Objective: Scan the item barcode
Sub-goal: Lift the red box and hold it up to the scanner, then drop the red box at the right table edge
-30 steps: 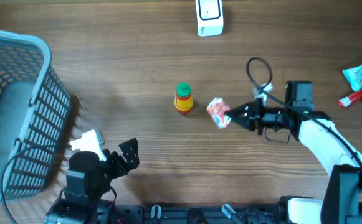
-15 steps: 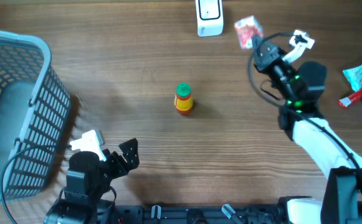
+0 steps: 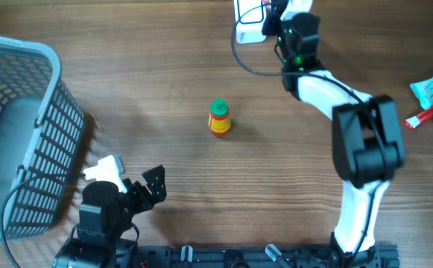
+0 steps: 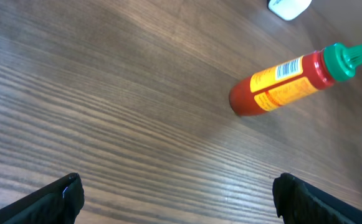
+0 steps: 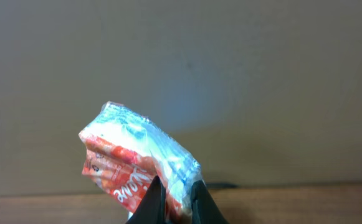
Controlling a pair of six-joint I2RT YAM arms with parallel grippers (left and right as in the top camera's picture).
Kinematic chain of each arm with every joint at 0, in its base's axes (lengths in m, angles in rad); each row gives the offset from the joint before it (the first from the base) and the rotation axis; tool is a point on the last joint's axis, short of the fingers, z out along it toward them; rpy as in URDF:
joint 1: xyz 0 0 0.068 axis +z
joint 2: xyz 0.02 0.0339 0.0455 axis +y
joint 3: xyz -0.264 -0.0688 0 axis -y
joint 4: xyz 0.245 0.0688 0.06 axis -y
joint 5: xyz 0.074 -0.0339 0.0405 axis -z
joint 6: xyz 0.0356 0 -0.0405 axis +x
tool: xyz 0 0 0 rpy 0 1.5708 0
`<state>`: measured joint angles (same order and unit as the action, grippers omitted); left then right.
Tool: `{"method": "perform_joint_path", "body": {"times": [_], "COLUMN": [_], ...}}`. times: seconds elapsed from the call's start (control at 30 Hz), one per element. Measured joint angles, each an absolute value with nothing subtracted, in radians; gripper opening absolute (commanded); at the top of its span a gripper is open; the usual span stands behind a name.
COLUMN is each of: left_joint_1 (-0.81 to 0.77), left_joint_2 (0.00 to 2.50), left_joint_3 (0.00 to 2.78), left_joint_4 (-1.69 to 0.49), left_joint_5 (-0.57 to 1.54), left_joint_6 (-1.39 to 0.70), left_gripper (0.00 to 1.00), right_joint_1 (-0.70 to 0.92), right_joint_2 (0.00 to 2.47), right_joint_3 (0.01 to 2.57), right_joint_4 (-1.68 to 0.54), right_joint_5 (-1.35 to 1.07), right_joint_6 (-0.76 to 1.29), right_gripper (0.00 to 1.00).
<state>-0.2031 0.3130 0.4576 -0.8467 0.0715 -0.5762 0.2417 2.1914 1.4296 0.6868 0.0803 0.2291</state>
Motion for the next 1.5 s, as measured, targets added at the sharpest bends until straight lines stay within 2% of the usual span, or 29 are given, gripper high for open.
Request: {"method": "perform_joint_path", "body": {"times": [0.13,0.43,0.57,0.63,0.8,0.87,1.0,1.17,1.3,1.47,1.5], "left_joint_1": [-0.203,-0.203,-0.203,-0.203,-0.203,-0.203,-0.203,-0.203,-0.203,-0.203,-0.203], "left_joint_2": [0.313,0.313,0.313,0.313,0.313,0.313,0.313,0.313,0.313,0.313,0.313], "left_joint_3": [0.458,0.458,0.458,0.458,0.458,0.458,0.458,0.458,0.458,0.458,0.458], "left_joint_4": [-0.846,-0.846,-0.846,-0.846,-0.846,-0.846,-0.845,-0.846,-0.846,-0.846,-0.846], "left_joint_5": [0.072,0.072,0.072,0.072,0.072,0.072,0.072,0.072,0.072,0.072,0.072], "left_joint_6": [-0.577,-0.577,-0.577,-0.577,-0.577,-0.577,-0.577,-0.576,-0.576,-0.577,-0.577], "left_gripper": [1.0,1.0,1.0,1.0,1.0,1.0,1.0,1.0,1.0,1.0,1.0], "right_joint_1": [0.244,0.25,0.233,0.193,0.017,-0.123,-0.383,-0.676,-0.841,-0.866,-0.863], "right_joint_2": [2.308,2.349,2.251,2.105,1.816,1.724,1.689,1.702,1.736,1.811,1.826], "right_joint_3": [1.546,1.56,1.56,1.56,1.582,1.588,1.594,1.551,1.445,1.242,1.206], "right_joint_4": [0.677,0.605,0.456,0.329,0.046,-0.098,-0.381,-0.661,-0.653,-0.529,-0.485], "right_joint_5": [0.091,0.097,0.165,0.269,0.503,0.59,0.656,0.607,0.416,0.279,0.246], "right_joint_6": [0.21,0.207,0.207,0.207,0.208,0.208,0.269,0.521,0.619,0.693,0.698], "right_gripper": [0.04,0.04,0.04,0.04,0.04,0.05,0.04,0.04,0.04,0.05,0.16]}}
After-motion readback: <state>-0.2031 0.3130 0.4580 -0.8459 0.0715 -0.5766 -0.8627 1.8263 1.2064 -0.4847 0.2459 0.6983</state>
